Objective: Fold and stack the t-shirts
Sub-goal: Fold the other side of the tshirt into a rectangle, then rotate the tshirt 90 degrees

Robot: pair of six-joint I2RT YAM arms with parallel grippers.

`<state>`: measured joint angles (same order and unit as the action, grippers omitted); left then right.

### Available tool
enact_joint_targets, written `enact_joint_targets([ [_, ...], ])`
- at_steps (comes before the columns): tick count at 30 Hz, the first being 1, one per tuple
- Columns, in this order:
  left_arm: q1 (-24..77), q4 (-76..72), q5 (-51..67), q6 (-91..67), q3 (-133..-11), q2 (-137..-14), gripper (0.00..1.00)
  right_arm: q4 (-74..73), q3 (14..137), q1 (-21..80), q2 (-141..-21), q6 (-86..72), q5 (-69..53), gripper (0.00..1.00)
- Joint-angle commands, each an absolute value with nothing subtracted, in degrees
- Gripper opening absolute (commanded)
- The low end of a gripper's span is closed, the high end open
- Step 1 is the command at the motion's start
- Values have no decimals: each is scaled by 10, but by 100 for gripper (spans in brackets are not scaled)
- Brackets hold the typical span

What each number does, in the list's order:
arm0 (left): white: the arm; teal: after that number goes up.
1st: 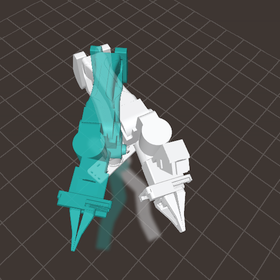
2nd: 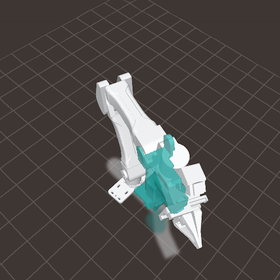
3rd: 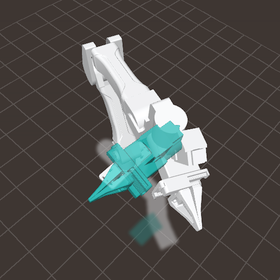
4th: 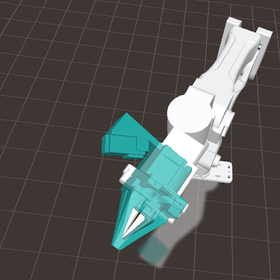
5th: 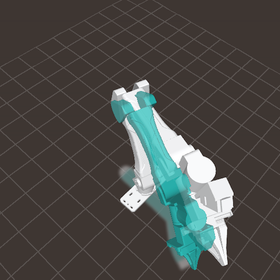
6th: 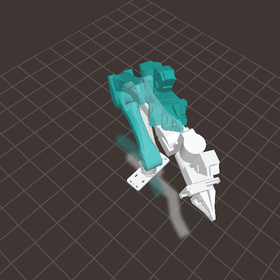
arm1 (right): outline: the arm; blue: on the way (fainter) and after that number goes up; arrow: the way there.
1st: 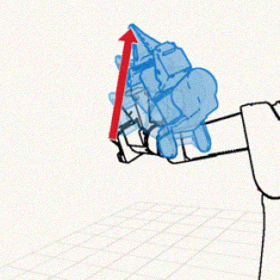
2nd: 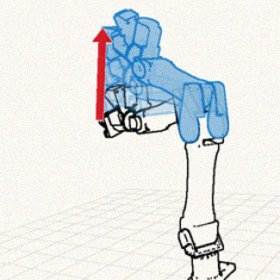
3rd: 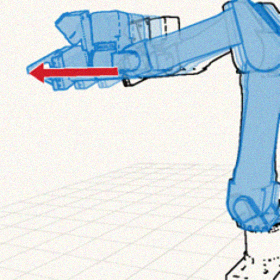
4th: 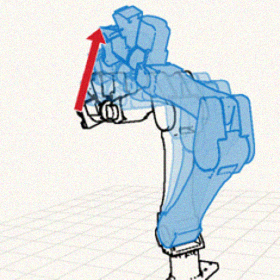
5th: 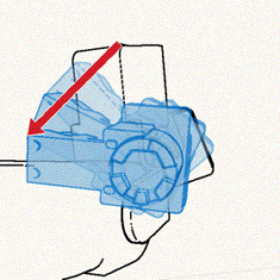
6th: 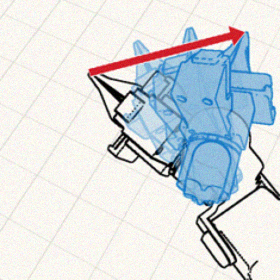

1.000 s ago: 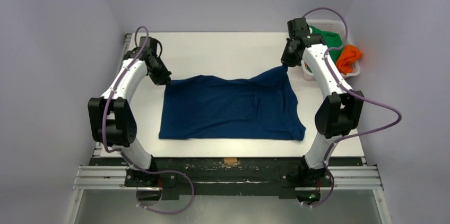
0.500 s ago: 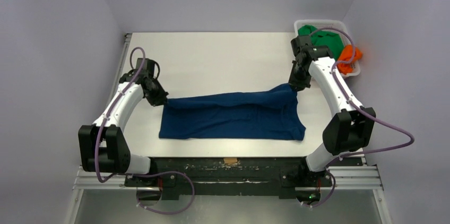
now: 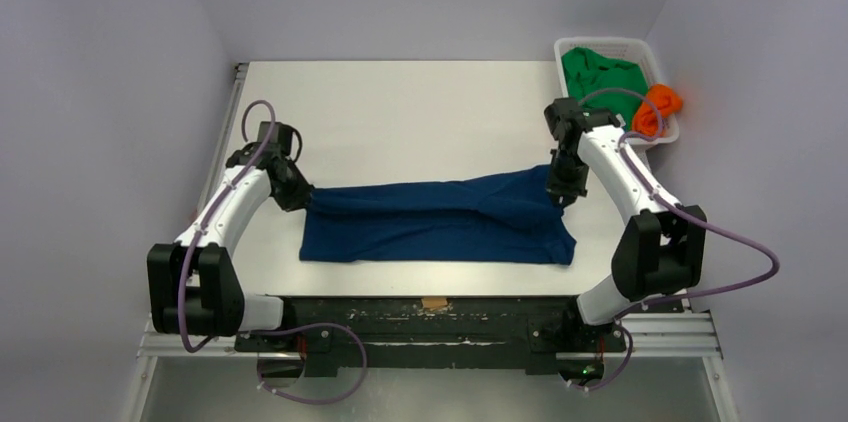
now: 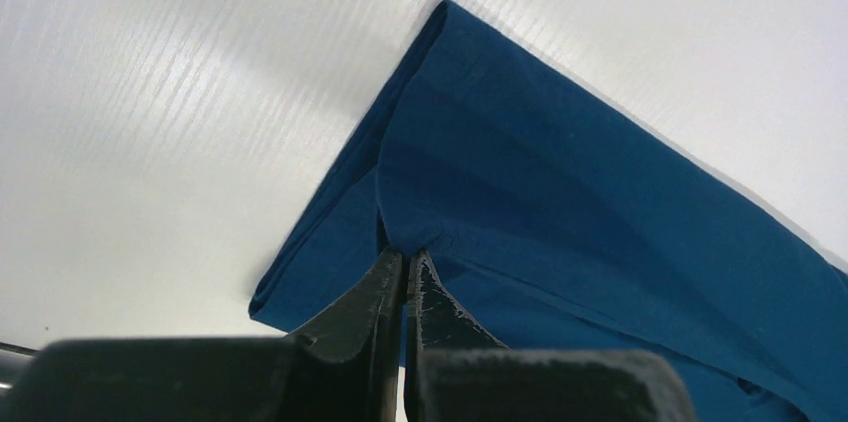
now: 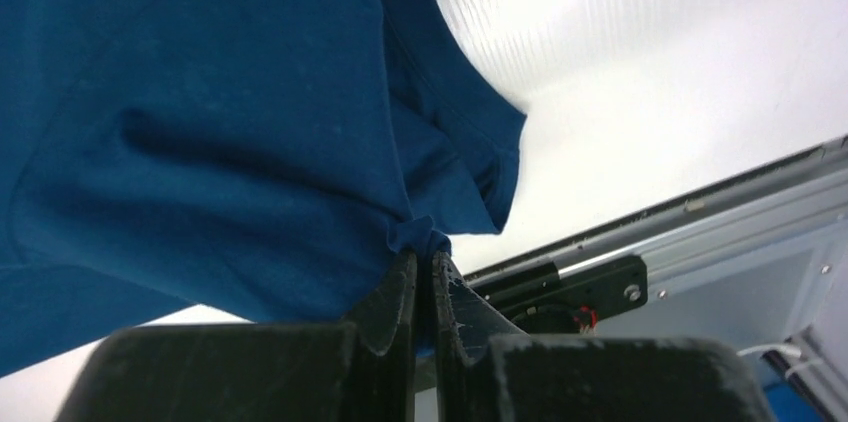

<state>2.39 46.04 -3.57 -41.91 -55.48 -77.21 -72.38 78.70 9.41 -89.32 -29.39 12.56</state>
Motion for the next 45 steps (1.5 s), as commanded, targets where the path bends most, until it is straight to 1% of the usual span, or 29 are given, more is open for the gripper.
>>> enact_joint_targets([
  [1,24,444,-68,-434,-537,-768,0,-694,684,94,-863,-338,142,6],
  [2,24,438,-71,-434,-533,-768,0,-679,658,94,-858,-352,150,13],
  [3,24,430,-72,-434,-528,-769,0,-666,633,94,-853,-365,157,27],
  [4,24,422,-71,-435,-527,-771,0,-655,612,94,-850,-377,169,44],
  [6,24,413,-63,-434,-536,-779,0,-652,591,94,-848,-403,199,61],
  [7,24,409,-58,-434,-541,-781,0,-654,588,94,-845,-409,211,66],
  [12,24,405,-53,-424,-593,-794,0,-643,612,94,-813,-400,237,68],
  [17,24,417,-76,-413,-638,-790,0,-561,610,94,-761,-366,157,69],
  [21,24,400,-83,-413,-618,-778,0,-516,594,94,-745,-348,106,68],
  [27,24,419,-94,-437,-558,-796,0,-488,584,94,-753,-334,89,68],
  [28,24,427,-97,-441,-544,-795,2,-484,584,94,-755,-334,83,68],
  [29,24,438,-104,-446,-534,-790,10,-483,583,94,-757,-333,79,68],
  [30,24,450,-115,-452,-528,-785,26,-483,585,94,-759,-332,78,69],
  [31,24,464,-124,-455,-524,-778,38,-481,587,94,-762,-329,75,69],
  [32,24,478,-134,-459,-526,-772,51,-477,588,94,-763,-320,72,69],
  [34,24,501,-143,-463,-538,-756,70,-465,588,94,-765,-308,42,69],
  [36,25,515,-138,-464,-558,-738,97,-448,586,95,-766,-291,-4,69],
  [37,26,515,-127,-460,-569,-730,100,-440,584,95,-765,-284,-27,69],
  [40,36,485,-60,-431,-593,-715,100,-424,574,105,-762,-267,-64,71],
  [41,43,467,-32,-422,-597,-719,100,-421,569,111,-762,-264,-73,79],
  [45,77,385,100,-409,-602,-777,100,-404,538,140,-779,-275,-98,82],
])
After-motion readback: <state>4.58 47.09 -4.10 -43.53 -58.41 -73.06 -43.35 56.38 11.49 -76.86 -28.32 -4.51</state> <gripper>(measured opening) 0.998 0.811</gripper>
